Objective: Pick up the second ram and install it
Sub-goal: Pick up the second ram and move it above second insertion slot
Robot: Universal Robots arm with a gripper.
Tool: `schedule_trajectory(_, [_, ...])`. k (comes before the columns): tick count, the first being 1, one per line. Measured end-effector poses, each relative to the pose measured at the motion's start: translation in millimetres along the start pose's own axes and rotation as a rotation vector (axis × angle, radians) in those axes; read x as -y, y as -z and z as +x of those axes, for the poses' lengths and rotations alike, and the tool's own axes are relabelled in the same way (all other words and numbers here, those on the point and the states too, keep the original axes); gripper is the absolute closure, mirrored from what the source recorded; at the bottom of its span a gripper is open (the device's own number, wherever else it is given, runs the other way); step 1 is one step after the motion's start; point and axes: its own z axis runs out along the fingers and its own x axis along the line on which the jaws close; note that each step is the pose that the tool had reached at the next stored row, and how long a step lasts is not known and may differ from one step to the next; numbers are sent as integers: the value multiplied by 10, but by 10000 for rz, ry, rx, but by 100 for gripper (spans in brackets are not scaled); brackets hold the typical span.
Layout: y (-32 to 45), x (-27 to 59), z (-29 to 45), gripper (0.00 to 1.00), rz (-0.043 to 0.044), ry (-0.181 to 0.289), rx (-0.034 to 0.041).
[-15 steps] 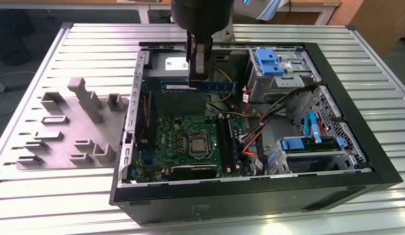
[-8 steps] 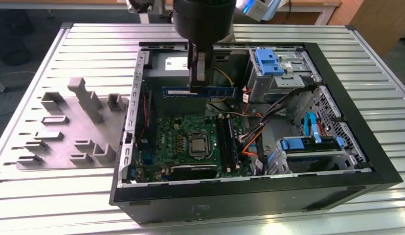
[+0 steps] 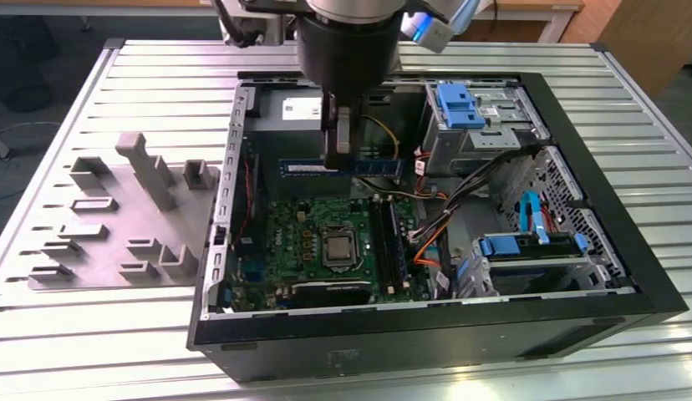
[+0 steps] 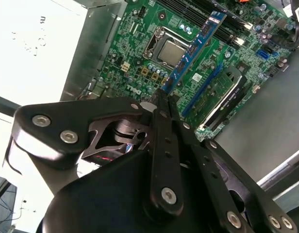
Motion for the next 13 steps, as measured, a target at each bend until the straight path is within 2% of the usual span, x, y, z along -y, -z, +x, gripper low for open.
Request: schedule_trajectory(13, [-235, 14, 46, 87, 0, 0, 1])
